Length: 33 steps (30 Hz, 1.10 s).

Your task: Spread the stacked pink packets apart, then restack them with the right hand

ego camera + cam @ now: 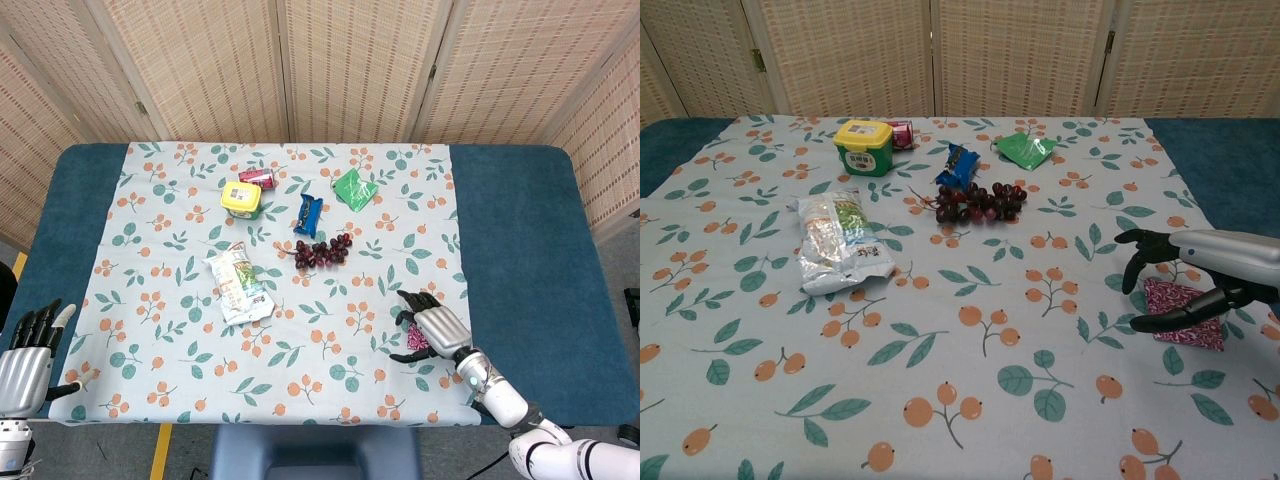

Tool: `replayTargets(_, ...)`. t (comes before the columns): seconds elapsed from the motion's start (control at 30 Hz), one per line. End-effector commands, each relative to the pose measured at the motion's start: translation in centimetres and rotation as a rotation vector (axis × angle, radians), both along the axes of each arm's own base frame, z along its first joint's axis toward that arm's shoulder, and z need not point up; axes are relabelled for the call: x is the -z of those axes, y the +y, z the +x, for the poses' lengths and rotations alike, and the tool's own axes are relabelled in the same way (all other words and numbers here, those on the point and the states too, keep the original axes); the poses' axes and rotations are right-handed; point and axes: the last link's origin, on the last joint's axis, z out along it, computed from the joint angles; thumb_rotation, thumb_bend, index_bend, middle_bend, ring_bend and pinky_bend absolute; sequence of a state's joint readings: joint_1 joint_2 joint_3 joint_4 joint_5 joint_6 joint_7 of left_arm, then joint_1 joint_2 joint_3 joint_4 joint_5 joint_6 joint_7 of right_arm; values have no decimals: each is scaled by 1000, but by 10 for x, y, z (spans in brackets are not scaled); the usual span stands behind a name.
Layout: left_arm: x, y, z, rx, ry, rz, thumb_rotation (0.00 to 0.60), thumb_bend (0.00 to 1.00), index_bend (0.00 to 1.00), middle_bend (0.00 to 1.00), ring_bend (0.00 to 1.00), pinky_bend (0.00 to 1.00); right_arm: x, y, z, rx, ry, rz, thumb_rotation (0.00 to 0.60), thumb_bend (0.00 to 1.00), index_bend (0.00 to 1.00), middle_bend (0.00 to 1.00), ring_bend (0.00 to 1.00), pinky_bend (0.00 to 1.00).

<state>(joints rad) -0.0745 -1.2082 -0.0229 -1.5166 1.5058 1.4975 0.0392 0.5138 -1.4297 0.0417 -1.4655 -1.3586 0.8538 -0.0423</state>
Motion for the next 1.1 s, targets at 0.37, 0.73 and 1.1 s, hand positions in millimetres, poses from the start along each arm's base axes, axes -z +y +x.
replayTargets(0.37,2,-1,2,10,-10,-3,600,194,14,0,31,0,-25,14,-48,102,79,-29,232,82,329,21,0,0)
replayTargets(0.73,1,-2,1,1,-9,-1,600,194,14,0,31,0,-8,8,-36,64,69,4,230,81,328,21,0,0)
replayTargets(1.1,1,0,-1,0,-11,-3,600,193,14,0,31,0,13,0,3,-25,23,30,234,81,329,21,0,0)
